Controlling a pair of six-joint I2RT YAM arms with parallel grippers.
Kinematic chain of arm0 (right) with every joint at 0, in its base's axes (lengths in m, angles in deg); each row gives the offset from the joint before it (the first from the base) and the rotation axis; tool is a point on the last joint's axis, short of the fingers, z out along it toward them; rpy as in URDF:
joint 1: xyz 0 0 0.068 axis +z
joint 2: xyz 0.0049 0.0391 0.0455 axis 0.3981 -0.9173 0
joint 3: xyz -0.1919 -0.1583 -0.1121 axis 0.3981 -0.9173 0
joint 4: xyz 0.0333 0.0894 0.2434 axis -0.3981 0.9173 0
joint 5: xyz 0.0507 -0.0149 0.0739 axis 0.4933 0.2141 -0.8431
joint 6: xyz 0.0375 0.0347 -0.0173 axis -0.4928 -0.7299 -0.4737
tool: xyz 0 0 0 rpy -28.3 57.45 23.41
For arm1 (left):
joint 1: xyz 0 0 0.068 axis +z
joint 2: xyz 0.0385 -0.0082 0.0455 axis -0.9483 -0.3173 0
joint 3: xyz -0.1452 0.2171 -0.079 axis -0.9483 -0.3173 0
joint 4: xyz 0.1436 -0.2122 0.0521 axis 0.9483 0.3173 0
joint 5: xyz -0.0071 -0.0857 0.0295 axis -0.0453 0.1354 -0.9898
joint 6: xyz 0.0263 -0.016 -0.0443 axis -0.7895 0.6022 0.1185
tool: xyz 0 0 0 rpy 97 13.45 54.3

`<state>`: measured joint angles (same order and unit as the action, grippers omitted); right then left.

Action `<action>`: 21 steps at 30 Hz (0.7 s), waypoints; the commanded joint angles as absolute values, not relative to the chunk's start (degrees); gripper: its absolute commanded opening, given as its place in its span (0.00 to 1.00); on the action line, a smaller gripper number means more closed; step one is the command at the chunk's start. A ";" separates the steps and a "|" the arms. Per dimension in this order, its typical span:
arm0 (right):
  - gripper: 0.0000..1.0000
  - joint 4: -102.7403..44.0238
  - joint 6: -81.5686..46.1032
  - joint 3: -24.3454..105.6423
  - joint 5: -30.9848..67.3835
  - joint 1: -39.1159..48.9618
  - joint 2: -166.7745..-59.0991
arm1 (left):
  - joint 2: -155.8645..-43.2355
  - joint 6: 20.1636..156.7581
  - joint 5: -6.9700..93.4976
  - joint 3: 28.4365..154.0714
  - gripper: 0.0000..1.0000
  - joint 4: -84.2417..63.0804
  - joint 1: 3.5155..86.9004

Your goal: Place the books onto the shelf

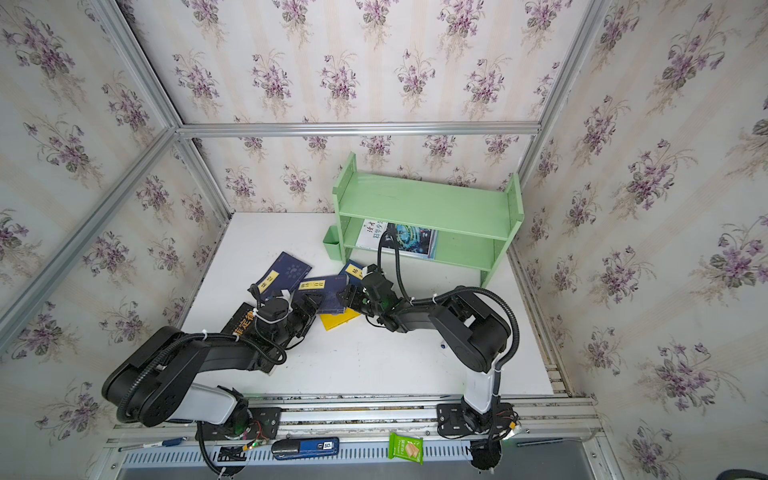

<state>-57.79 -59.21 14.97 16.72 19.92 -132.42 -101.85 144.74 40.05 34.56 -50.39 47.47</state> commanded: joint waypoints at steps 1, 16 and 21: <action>0.75 -58.41 -62.47 16.29 14.91 20.70 -134.62 | -103.55 145.56 40.71 34.19 0.89 -43.49 47.51; 0.13 -57.22 -62.53 17.36 14.68 20.92 -132.26 | -101.95 145.47 42.53 32.54 0.87 -46.27 49.42; 0.00 -52.56 -60.09 16.82 15.94 20.36 -127.72 | -94.34 142.23 43.07 32.21 0.98 -41.61 51.98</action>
<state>-54.66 -62.51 16.85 14.21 20.75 -129.80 -97.20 144.71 42.84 32.23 -49.19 51.03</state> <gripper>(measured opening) 0.117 0.975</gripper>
